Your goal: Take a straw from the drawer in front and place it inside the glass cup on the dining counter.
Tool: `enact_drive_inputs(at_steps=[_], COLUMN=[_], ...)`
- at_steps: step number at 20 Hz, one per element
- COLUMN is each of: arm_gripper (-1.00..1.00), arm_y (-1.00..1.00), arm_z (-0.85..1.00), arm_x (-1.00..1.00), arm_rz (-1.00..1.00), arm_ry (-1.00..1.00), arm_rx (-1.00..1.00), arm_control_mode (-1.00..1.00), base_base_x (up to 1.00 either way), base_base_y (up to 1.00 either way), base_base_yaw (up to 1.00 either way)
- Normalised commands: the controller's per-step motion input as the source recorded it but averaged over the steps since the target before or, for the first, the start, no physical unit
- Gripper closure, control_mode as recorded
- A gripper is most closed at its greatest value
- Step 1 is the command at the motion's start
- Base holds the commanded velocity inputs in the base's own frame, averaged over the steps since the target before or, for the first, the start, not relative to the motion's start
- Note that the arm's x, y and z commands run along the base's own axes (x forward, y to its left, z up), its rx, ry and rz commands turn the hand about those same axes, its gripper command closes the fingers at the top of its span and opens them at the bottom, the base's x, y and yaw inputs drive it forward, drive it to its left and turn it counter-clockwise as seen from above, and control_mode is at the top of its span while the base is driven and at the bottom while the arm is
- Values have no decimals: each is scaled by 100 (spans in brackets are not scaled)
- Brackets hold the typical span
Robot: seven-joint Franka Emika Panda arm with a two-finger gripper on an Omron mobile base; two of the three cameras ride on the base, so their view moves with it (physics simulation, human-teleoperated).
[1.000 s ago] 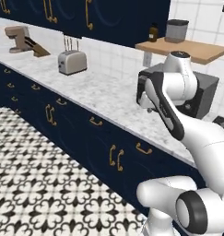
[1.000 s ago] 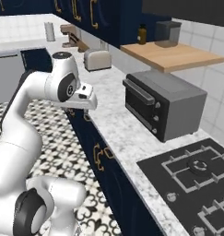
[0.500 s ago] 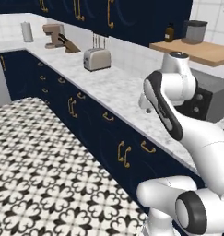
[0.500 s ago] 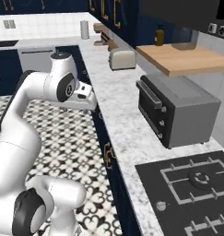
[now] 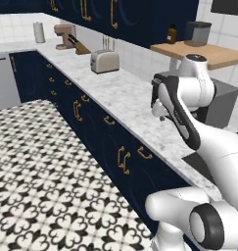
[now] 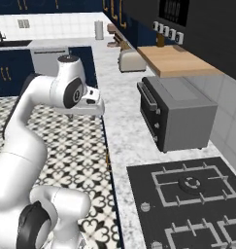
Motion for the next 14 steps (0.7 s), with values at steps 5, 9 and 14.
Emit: enact_drive_inputs(at_steps=[5, 9, 14], arm_gripper=[-100, -100, -100], arm_y=[87, 84, 41], arm_z=[-36, -89, -100], arm_x=[0, 2, 12], arm_rz=[0, 0, 0], arm_ry=[0, 0, 0], arm_rx=[-39, -52, -48], arm_control_mode=[-100, -100, -100], base_base_x=[0, 0, 0], base_base_y=[0, 0, 0], base_base_yaw=[0, 0, 0])
